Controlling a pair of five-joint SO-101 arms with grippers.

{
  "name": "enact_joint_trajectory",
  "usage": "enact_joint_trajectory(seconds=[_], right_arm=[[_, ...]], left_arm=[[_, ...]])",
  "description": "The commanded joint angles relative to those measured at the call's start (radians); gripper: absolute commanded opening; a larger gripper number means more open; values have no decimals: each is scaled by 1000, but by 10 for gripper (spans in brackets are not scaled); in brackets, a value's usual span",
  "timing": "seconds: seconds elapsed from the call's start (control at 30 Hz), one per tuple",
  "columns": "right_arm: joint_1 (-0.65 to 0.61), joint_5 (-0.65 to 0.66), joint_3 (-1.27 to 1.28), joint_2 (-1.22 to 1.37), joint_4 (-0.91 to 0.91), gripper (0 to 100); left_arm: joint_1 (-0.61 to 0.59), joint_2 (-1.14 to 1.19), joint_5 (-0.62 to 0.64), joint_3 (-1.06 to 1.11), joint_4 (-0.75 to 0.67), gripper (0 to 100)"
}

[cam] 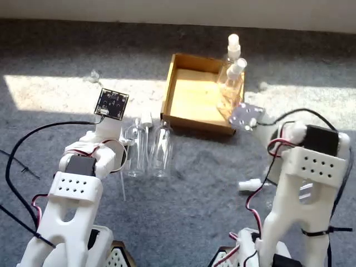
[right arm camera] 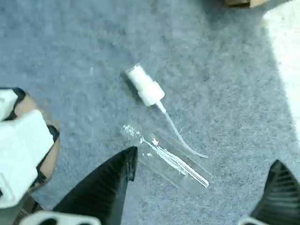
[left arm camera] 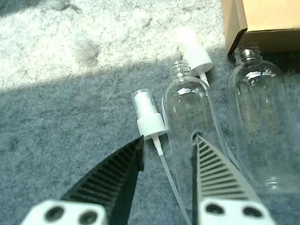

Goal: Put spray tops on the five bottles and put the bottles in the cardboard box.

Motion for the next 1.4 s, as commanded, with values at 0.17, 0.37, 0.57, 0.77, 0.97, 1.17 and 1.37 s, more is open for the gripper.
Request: enact_joint_trajectory(seconds=[0.17,0.37,0.57,0.77,0.97,1.17,1.37], right_arm=[[378,651,162,-25,-130,372],[447,838,427,-24,-455,373],[410,875,625,-25,-661,373],[397,868,725,-19,-797,358],[447,868,832,-24,-926,125],[470,646,872,-25,-940,98],[343,87,868,-25,-1075,98]], left_arm=[[-4,2,-8,-5,-17,164],[2,2,-8,-7,-12,164],[153,2,-180,-51,104,164],[374,4,-255,-203,333,164],[440,4,-252,-228,361,164],[440,4,-250,-226,367,164],[433,4,-249,-225,367,164]])
